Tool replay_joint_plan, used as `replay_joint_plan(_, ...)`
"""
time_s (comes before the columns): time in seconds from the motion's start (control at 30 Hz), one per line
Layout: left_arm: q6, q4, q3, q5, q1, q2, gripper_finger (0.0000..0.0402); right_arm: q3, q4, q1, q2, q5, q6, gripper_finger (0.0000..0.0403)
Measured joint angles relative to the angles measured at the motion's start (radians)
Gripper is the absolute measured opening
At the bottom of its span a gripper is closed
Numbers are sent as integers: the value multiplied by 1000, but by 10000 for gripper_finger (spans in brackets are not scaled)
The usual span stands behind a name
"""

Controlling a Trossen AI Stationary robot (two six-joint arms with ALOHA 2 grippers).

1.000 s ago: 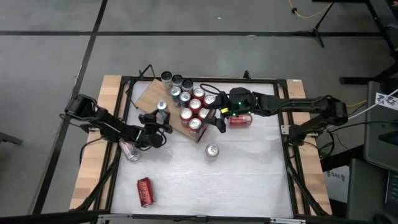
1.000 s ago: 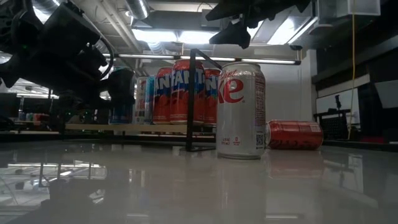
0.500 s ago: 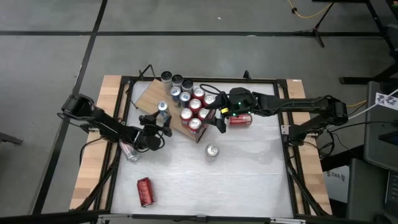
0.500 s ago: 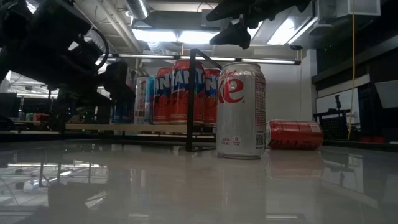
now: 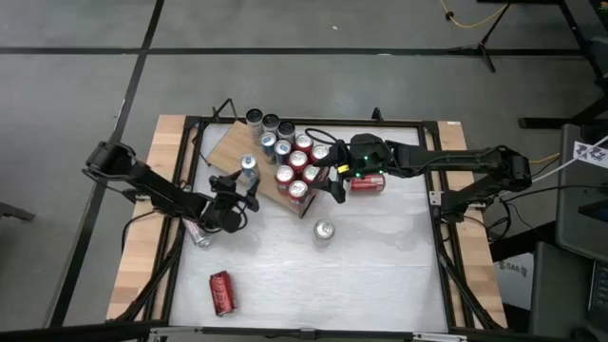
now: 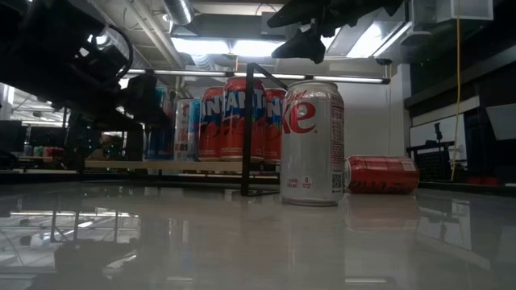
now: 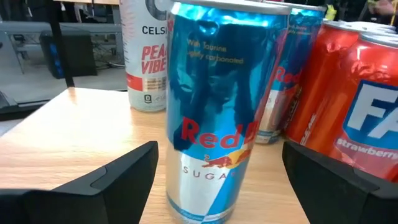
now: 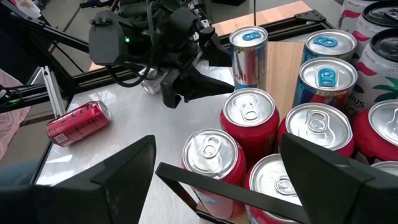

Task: Pick and place cans onto a shelf
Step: Put the blue and white soda can on the shelf aligned with the other blue and white soda cans

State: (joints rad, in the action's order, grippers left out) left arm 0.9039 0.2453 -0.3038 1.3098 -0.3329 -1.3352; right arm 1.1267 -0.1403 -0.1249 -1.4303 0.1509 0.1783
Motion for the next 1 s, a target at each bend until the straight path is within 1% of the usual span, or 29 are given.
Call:
replay_joint_plan(0.13, 0, -64, 0, -11, -22, 32, 338, 0, -14, 0, 0, 0, 0, 331)
replay_joint_plan(0.27, 0, -113, 0, -62, -38, 55, 338, 0, -29, 0, 0, 0, 0, 331)
replay_joint_plan(0.4, 0, -113, 0, -136, -48, 56, 338, 0, -29, 0, 0, 0, 0, 331)
replay_joint_plan(0.5, 0, -113, 0, -222, -48, 56, 338, 0, -30, 0, 0, 0, 0, 331)
replay_joint_plan(0.63, 1, -111, 0, -282, -48, 56, 338, 0, -30, 0, 0, 0, 0, 331)
replay_joint_plan(0.8, 1, -111, 0, -260, -43, 56, 337, 0, -30, 0, 0, 0, 0, 331)
replay_joint_plan(1.0, 1, -126, 0, -254, 1, 56, 318, 0, -30, 0, 0, 0, 0, 331)
